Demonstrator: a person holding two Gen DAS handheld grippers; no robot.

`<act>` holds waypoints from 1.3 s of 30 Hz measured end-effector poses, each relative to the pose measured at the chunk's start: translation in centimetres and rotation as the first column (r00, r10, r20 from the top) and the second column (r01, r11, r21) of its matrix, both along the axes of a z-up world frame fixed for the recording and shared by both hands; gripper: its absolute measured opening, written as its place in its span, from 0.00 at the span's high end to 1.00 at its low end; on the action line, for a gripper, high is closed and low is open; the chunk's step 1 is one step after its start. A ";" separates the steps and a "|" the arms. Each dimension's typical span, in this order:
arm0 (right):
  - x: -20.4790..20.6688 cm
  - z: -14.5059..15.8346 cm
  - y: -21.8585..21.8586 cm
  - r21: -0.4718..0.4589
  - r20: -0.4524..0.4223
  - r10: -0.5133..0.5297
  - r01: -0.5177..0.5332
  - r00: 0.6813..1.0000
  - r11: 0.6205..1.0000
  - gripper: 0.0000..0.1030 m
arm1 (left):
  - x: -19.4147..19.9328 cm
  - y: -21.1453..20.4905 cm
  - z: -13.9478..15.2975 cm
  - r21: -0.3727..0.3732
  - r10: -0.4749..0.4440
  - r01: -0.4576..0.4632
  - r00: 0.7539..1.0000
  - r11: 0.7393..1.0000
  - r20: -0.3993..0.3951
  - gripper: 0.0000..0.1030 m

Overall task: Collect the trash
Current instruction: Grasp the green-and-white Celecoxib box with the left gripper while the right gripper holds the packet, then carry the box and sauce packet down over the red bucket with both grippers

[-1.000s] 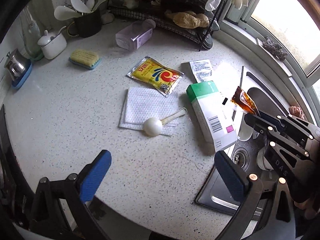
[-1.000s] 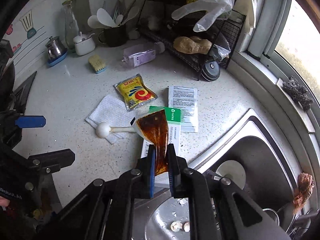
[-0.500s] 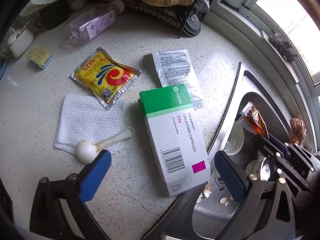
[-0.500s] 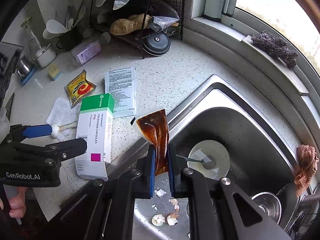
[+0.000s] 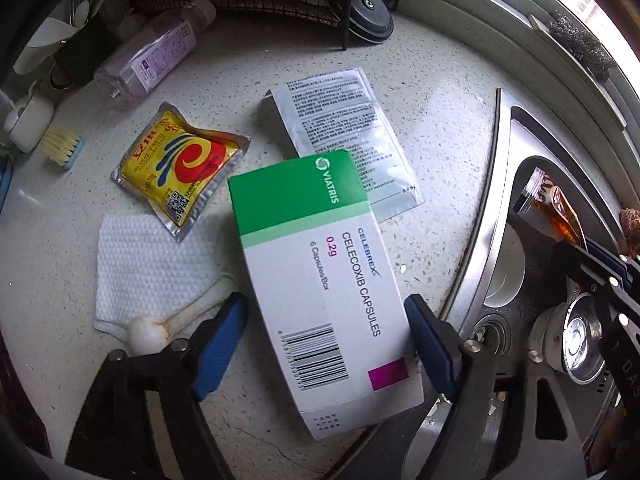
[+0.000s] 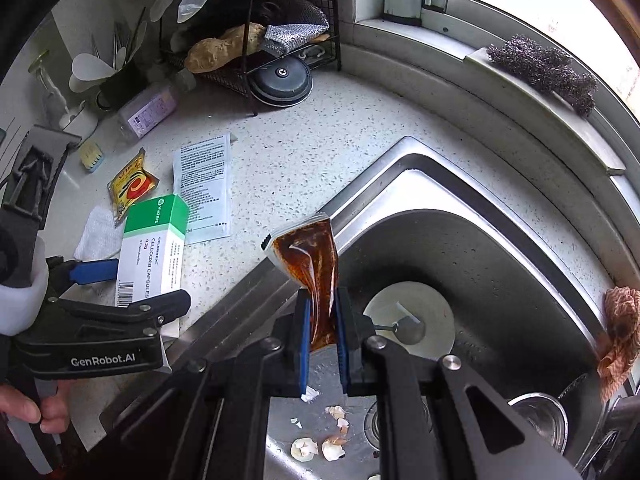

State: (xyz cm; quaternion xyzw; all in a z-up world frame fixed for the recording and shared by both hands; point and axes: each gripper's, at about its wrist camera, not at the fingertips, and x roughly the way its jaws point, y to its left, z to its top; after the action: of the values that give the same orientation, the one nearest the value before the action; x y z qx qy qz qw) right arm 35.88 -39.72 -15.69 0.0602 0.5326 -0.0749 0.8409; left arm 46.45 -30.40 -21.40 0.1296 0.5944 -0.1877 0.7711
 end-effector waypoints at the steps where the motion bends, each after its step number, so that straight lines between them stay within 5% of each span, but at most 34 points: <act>1: -0.1 0.1 0.2 -0.002 0.001 0.002 -0.002 1.000 1.000 0.90 | -0.1 0.1 0.1 -0.008 -0.013 0.013 1.000 1.000 -0.008 0.37; 5: -0.5 0.7 1.6 -0.012 0.009 0.031 -0.031 0.999 0.999 0.90 | -0.8 1.4 0.9 -0.107 -0.041 0.036 0.998 0.994 -0.044 0.40; 12: -1.5 2.5 5.4 -0.002 0.027 0.073 -0.073 0.997 0.997 0.90 | -2.5 5.6 4.3 -0.169 -0.041 0.043 0.999 0.985 0.021 0.40; 25: -3.0 4.8 16.3 -0.011 0.081 0.226 -0.226 0.971 0.974 0.90 | -7.9 18.7 8.6 -0.225 0.088 -0.059 0.989 0.973 0.123 0.41; 39: -9.3 5.3 28.3 -0.013 0.083 0.399 -0.400 0.913 0.917 0.90 | -18.3 32.5 8.7 -0.235 0.228 -0.193 0.964 0.953 0.134 0.41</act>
State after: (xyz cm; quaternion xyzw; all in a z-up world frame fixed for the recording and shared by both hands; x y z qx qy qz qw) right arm 26.59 -11.47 -10.41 -0.0449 0.4981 0.1021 0.8599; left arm 28.16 2.11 -12.66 -0.0059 0.5167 -0.1578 0.8415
